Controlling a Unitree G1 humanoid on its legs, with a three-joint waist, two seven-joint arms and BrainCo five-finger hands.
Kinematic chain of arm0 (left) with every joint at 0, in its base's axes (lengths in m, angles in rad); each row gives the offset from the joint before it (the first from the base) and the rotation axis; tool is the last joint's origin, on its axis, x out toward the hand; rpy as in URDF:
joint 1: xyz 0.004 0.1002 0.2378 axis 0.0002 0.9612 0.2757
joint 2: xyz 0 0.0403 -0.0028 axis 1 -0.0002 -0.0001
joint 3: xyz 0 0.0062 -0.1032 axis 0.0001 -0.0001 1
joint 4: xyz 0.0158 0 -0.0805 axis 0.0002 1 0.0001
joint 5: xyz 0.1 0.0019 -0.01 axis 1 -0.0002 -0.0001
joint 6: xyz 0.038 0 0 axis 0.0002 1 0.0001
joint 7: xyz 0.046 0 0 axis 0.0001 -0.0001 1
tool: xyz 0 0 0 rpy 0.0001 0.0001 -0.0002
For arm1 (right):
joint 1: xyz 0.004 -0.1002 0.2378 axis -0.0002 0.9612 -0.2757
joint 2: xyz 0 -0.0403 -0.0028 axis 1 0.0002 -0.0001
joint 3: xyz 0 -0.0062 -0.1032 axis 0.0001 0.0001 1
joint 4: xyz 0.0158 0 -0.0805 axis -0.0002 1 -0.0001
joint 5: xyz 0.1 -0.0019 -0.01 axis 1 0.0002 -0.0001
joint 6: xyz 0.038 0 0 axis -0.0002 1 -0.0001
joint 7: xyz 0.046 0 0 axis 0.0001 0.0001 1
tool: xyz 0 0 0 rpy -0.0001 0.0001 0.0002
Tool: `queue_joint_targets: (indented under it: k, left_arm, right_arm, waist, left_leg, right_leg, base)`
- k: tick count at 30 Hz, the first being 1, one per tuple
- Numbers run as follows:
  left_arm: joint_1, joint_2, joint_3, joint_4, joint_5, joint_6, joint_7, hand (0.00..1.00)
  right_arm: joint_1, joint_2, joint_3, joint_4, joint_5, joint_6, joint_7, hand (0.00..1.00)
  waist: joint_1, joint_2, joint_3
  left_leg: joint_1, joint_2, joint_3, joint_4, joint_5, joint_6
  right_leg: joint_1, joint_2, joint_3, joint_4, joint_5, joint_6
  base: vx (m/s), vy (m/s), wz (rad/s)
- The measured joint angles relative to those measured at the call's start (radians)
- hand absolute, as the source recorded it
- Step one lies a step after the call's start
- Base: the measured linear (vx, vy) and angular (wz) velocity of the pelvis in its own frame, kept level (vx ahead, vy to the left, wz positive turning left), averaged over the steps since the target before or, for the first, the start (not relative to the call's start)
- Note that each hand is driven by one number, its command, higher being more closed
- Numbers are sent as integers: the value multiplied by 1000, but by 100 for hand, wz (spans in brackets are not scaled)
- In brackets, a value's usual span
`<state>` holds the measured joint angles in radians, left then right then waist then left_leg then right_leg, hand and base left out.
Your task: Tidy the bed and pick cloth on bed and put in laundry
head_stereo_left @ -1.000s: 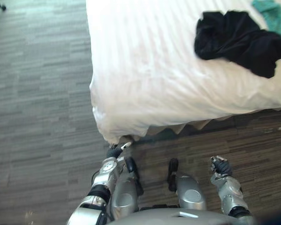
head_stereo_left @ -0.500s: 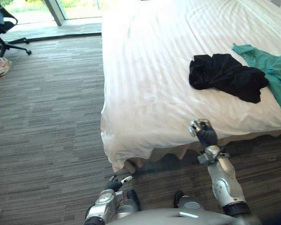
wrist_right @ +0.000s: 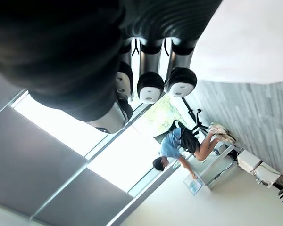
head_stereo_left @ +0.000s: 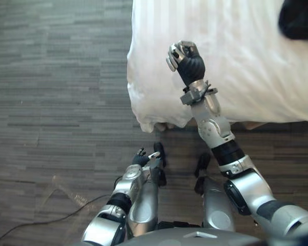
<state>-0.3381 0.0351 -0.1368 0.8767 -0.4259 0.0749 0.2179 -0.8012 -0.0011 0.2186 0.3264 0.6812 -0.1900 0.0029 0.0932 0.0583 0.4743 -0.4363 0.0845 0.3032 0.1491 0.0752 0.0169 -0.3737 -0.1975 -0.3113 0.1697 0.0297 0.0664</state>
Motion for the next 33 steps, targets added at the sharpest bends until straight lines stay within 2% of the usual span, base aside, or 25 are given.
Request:
queue_joint_targets:
  k: [2,3,4,5,6,7,8,10,12,15,17,20,21,23,24,27,28,30,33]
  left_arm:
    - [-42,-20,10,17,-19,-15,31,0]
    - [-68,-31,27,21,-25,-33,55,0]
    - [-77,-31,27,27,-29,-40,67,0]
    - [-96,-32,35,48,-37,-44,87,0]
    - [-104,-33,40,62,-41,-44,98,0]
    - [-113,-39,60,73,-62,-44,114,0]
    - [-114,-43,70,73,-66,-45,119,0]
    - [-125,-62,113,68,-65,-45,152,0]
    - [-130,-68,153,42,-89,-44,190,0]
    - [-124,-57,223,-45,-124,-37,229,0]
    - [-120,-32,268,-119,-132,-21,240,0]
    - [-117,-15,303,-149,-132,-11,239,0]
    - [-105,8,316,-149,-133,-5,235,0]
    - [-93,16,328,-149,-133,-2,221,0]
    - [-82,25,343,-148,-132,-3,211,0]
    - [-79,36,342,-147,-131,-13,168,0]
    - [-73,41,341,-145,-131,-22,149,0]
    - [-52,56,338,-131,-130,-30,127,0]
    - [7,67,334,-91,-92,-55,91,0]
  right_arm:
    - [-9,1,-30,49,0,-29,-43,100]
    - [-11,0,-54,86,4,-65,-71,100]
    - [-9,-2,-55,88,7,-91,-71,100]
    - [-12,-4,-53,83,15,-140,-66,100]
    - [-9,-2,-54,86,17,-159,-66,100]
    - [-1,-3,-57,107,23,-199,-65,100]
    - [4,-4,-63,112,24,-214,-64,100]
    - [45,-7,-114,96,74,-284,-14,100]
    - [109,-24,-146,46,120,-321,43,100]
    - [237,-49,-199,-40,152,-331,114,100]
    - [369,-64,-303,-47,201,-322,124,100]
    - [496,-98,-394,-1,261,-304,125,100]
    - [576,-122,-420,24,288,-297,149,100]
    - [616,-130,-427,27,302,-297,172,100]
    - [650,-135,-439,44,317,-297,206,100]
    - [679,-141,-453,80,336,-297,271,100]
    - [692,-143,-452,103,336,-295,300,0]
    - [696,-148,-449,166,327,-280,316,0]
    - [710,-163,-446,292,208,-252,306,0]
  waist:
    - [5,13,14]
    - [6,22,30]
    - [6,26,32]
    - [1,28,33]
    - [-2,28,34]
    - [-16,29,34]
    - [-26,29,34]
    - [-37,29,34]
    - [-49,25,32]
    - [-73,23,33]
    - [-90,7,38]
    - [-106,0,42]
    - [-110,-18,52]
    - [-123,-26,51]
    - [-140,-35,50]
    - [-144,-45,50]
    - [-144,-50,49]
    - [-147,-55,47]
    - [-159,-56,46]
  left_leg:
    - [-36,-1,-3,10,0,0]
    - [-64,-2,-4,14,0,1]
    - [-76,-3,-4,14,1,1]
    - [-95,-3,3,11,-1,-2]
    - [-98,-4,9,7,2,0]
    - [-99,-6,16,0,7,1]
    - [-99,-8,15,-5,9,1]
    - [-100,-15,21,-27,19,-3]
    - [-100,-20,41,-48,29,-2]
    - [-100,-23,56,-52,29,-1]
    - [-98,-18,74,-51,25,1]
    - [-96,-11,88,-46,20,0]
    - [-68,-4,110,-42,13,3]
    - [-50,1,123,-41,7,4]
    - [-22,8,127,-42,0,-1]
    - [18,23,128,-43,-8,-12]
    - [36,28,127,-50,-12,-19]
    - [81,27,127,-81,-8,-28]
    - [163,20,122,-126,5,-31]
  right_leg:
    - [-43,-6,3,23,-3,-4]
    - [-81,-8,11,41,-3,-4]
    - [-98,-9,17,46,-3,-4]
    - [-127,-10,29,52,-3,-4]
    - [-135,-10,35,53,-1,-4]
    - [-145,-10,50,53,4,-3]
    - [-147,-12,50,53,5,-2]
    - [-162,-17,58,53,8,0]
    - [-182,-19,75,56,9,1]
    - [-193,-21,91,60,13,2]
    - [-200,-18,106,61,14,2]
    - [-203,-13,113,62,13,3]
    - [-193,-9,138,63,13,2]
    - [-180,-4,144,61,11,0]
    - [-154,6,151,51,10,-2]
    - [-109,23,150,35,3,-7]
    - [-91,28,148,33,-8,-7]
    - [-48,37,145,8,-13,0]
    - [43,42,129,-40,-10,-1]
  base:
    - [-74,38,1]
    - [-77,21,-4]
    - [-75,19,-13]
    - [-39,11,-15]
    - [-58,20,-21]
    - [-50,23,-10]
    - [-53,32,-5]
    - [-32,28,-2]
    - [-13,17,-13]
    - [8,9,-13]
    - [22,-4,-16]
    - [39,-20,-20]
    - [65,-33,-42]
    - [71,-40,-39]
    - [65,-42,-26]
    - [76,-60,-14]
    - [75,-59,-3]
    - [107,-43,-4]
    - [139,2,3]
